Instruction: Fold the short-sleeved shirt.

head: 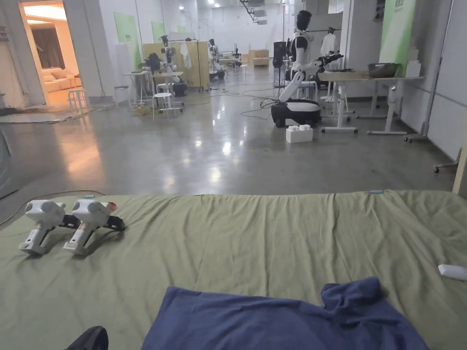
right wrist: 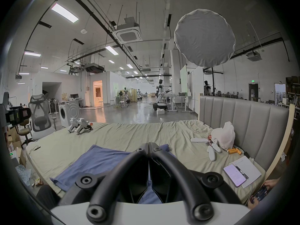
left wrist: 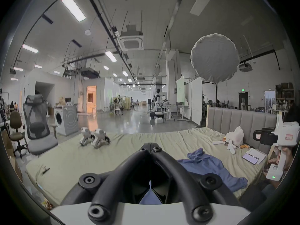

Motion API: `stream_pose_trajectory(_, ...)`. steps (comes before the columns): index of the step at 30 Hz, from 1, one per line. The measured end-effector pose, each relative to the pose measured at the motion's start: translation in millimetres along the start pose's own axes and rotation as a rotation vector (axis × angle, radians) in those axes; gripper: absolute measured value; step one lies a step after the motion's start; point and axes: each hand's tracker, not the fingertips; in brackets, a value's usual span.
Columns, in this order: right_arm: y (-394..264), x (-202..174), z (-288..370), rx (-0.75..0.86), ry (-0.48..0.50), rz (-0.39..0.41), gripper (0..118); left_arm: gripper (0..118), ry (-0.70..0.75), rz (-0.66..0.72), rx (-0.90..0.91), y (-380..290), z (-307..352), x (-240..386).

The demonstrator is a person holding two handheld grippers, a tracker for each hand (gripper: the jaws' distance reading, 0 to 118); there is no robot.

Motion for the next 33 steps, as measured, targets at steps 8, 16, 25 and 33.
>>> stream_pose_trajectory(8, -27.1, 5.8, -2.2, -0.113, 0.030, -0.060, 0, 63, 0.042, 0.072, -0.431, -96.1, -47.8, -86.7)
stream_pose_trajectory(16, -43.8, 7.4, -6.5, -0.198, 0.039, -0.064, 0, 61, 0.090, 0.193, -0.809, -203.9, -82.8, -125.9)
stream_pose_trajectory(25, -51.8, 17.7, -4.4, -0.247, 0.009, -0.065, 0, 25, 0.068, 0.229, -0.901, -231.4, -96.9, -109.3)
stream_pose_trajectory(33, -68.0, 48.4, -1.0, -0.344, -0.136, -0.100, 0, 7, 0.039, 0.087, -0.992, -231.8, -114.9, -89.9)
